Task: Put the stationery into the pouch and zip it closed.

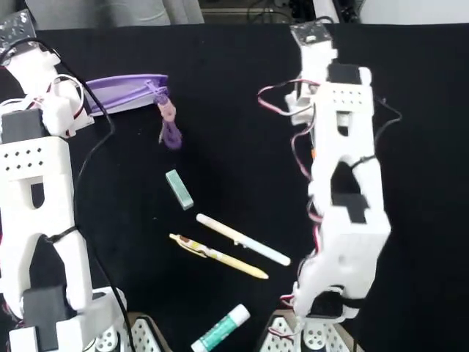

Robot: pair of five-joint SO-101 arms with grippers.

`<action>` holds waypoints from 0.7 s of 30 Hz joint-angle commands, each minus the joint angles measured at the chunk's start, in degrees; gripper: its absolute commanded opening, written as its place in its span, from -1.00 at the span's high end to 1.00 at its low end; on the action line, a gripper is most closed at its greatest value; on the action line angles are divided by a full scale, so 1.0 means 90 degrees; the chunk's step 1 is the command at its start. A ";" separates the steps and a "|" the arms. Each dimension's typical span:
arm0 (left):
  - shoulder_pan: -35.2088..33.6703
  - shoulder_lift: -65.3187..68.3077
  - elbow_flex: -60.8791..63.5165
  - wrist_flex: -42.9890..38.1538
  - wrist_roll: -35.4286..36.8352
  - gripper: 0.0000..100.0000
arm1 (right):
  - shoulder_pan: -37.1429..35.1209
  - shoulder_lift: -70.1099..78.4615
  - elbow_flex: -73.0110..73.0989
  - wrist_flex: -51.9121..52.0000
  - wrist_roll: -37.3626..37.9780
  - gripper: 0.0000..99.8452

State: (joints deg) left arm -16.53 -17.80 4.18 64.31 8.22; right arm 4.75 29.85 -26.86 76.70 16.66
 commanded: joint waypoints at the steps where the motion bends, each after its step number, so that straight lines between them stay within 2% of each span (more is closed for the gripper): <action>1: -0.0044 -0.0332 -0.0083 -0.0166 0.0029 0.94 | 0.0234 0.0611 -0.0962 -0.0107 0.0234 0.62; 5: -0.0034 -0.0332 -0.0083 -0.0166 0.0039 0.94 | 0.0234 0.1363 -0.1578 -0.0107 0.0615 0.62; 21: 0.0034 -0.0332 0.0024 -0.0156 0.0049 0.94 | 0.0264 0.3346 -0.3648 0.0029 0.0645 0.63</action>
State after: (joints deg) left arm -16.53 -17.80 4.35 64.31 8.22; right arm 6.15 59.65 -53.32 76.70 21.85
